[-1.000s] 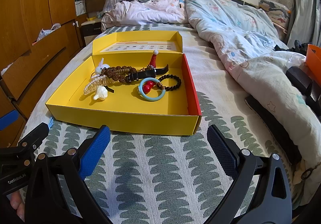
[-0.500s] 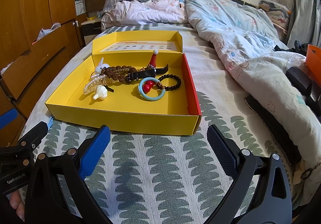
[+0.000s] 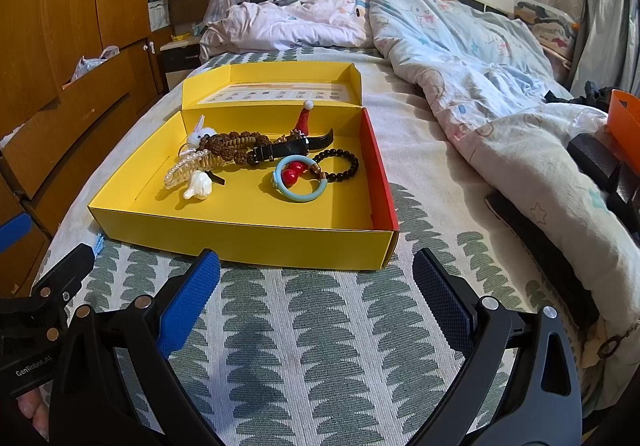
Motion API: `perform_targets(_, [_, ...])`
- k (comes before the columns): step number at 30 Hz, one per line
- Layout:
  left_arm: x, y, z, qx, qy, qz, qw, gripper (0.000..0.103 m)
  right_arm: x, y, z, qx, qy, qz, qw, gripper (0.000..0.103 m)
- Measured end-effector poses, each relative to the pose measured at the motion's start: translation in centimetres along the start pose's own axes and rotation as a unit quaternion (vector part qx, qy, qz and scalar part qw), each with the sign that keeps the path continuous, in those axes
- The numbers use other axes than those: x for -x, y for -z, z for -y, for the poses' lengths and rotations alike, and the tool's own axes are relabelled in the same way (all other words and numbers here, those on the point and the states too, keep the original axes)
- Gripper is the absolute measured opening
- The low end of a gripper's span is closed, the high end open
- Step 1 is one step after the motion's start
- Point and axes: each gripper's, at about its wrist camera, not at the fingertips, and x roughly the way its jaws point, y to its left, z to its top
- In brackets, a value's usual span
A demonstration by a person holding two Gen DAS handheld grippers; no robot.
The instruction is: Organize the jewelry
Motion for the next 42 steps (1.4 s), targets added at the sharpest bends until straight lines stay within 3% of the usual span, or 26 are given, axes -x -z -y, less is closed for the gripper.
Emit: perform_targets(42, [-0.07, -0.12, -0.06, 0.004, -0.003, -0.003, 1.0, 0.097, 0.1, -0.04, 0.06, 0.003, 0.001, 0.003, 1.0, 0.097])
